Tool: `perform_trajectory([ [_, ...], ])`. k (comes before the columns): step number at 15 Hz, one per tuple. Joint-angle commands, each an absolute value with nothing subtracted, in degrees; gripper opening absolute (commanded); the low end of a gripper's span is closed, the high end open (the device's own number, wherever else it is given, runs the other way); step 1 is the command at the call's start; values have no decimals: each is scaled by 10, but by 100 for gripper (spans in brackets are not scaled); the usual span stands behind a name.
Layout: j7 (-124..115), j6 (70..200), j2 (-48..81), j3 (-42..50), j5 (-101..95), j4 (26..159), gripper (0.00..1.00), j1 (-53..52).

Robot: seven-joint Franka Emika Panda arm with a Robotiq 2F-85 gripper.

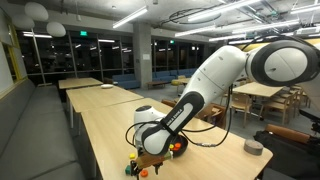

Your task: Put some of the orange discs on the table into the bowl

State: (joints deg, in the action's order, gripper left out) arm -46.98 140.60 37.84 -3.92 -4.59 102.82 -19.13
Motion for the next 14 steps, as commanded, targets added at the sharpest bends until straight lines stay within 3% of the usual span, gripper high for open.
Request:
perform_trajectory([
  [1,-451,1391,399,-30,-28,991,100,-189],
  [14,-451,1394,440,-14,-16,949,100,-184],
])
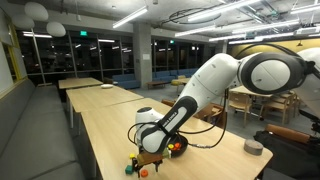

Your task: Put some of the orange discs on the table into the bowl

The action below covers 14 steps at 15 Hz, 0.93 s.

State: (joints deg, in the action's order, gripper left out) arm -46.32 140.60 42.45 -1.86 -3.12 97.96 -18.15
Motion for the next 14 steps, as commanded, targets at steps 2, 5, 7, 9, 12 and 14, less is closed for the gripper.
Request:
perform_trajectory([
  [2,-452,1394,445,-14,-16,942,100,-184],
  [5,-448,1396,449,-12,-18,936,66,-184],
  [7,-449,1396,451,-12,-17,933,51,-183],
  [9,-449,1396,451,-11,-18,930,35,-183],
  [12,-449,1394,450,-8,-18,928,21,-183],
  [14,-450,1392,443,-5,-19,934,24,-182],
])
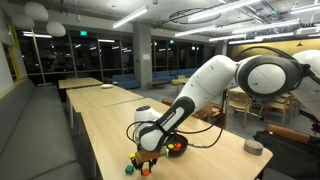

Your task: Put some of the orange discs on the table into the bowl

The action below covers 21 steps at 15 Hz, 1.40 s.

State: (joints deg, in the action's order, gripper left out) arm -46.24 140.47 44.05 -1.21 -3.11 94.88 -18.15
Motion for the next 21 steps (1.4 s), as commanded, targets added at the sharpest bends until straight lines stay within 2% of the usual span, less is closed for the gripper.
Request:
perform_trajectory([
  [1,-453,1394,435,-1,-21,940,24,-181],
  [21,-474,1378,340,111,-76,986,23,-135],
])
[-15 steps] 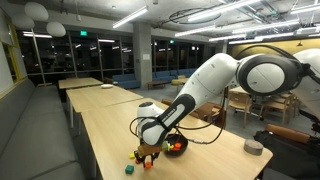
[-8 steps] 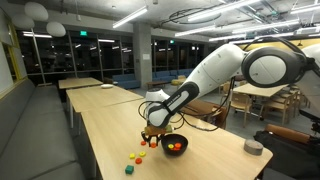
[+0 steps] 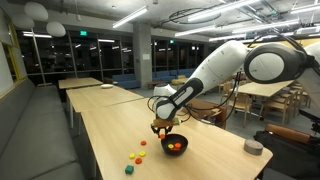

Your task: Put some of the orange discs on the table into the bowl

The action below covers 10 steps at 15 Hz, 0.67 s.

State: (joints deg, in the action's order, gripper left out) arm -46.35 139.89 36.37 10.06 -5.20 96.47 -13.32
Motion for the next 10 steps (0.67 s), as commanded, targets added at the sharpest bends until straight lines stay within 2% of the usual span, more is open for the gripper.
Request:
perform_trajectory([
  [1,-473,1371,340,113,-82,988,23,-134],
  [7,-449,1294,341,97,-84,983,23,-119],
  [9,-451,1276,345,92,-81,978,69,-118],
  [10,-452,1272,346,90,-82,976,69,-118],
])
